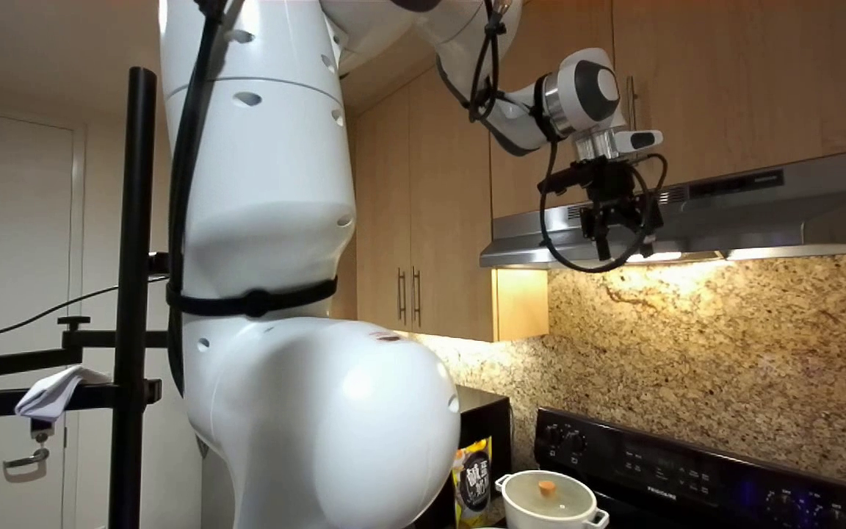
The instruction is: Turn on the light above the stove
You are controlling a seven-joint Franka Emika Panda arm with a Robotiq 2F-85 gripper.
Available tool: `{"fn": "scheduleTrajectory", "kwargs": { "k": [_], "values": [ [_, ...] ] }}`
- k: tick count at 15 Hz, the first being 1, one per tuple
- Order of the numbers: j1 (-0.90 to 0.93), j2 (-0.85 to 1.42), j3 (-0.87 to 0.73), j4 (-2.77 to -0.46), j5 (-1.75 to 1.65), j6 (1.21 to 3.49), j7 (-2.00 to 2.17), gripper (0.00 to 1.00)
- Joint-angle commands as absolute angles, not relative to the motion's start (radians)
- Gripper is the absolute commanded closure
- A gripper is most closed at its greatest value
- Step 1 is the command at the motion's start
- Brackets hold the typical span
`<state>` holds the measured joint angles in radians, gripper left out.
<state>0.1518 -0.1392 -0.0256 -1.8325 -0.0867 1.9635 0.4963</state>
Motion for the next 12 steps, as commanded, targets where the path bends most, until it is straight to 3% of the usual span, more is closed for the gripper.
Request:
{"fn": "scheduleTrajectory", "kwargs": {
  "k": [1, 6, 12],
  "values": [
    [0.066, -0.118, 0.011, -1.965, -0.127, 1.964, 0.597, 0.0],
    [0.049, 0.058, 0.008, -1.956, -0.036, 1.994, 0.484, 0.0],
    [0.046, 0.086, 0.02, -2.069, 0.027, 2.264, 0.347, 0.0]
  ]
}}
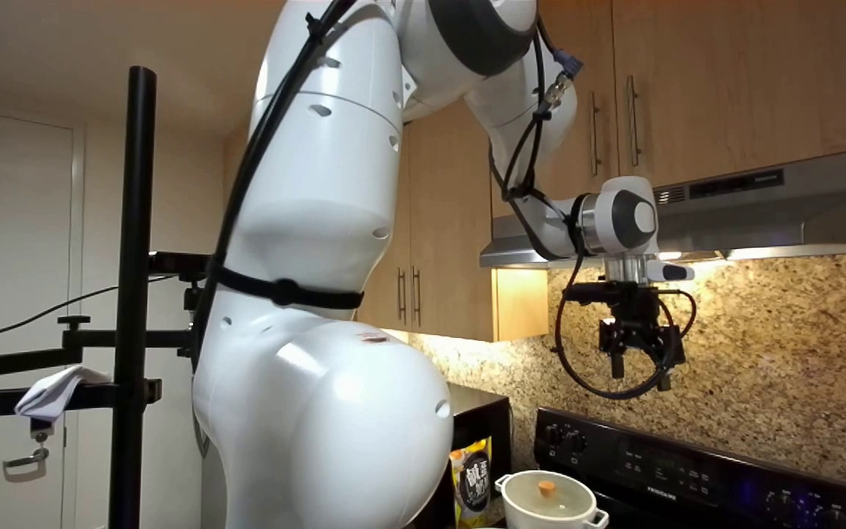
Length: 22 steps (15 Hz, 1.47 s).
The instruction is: Turn on the light above the stove
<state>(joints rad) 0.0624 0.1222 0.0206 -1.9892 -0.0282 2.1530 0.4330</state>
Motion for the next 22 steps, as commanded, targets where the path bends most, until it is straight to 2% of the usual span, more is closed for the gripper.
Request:
{"fn": "scheduleTrajectory", "kwargs": {
  "k": [1, 2, 3, 22],
  "values": [
    [0.034, 0.059, 0.013, -2.112, 0.048, 2.314, 0.318, 0.0],
    [0.021, 0.044, 0.005, -2.142, 0.072, 2.358, 0.283, 0.0],
    [0.05, 0.115, 0.011, -2.048, 0.016, 2.283, 0.369, 0.0],
    [0.027, 0.074, 0.002, -2.101, 0.039, 2.328, 0.321, 0.0]
  ]
}}
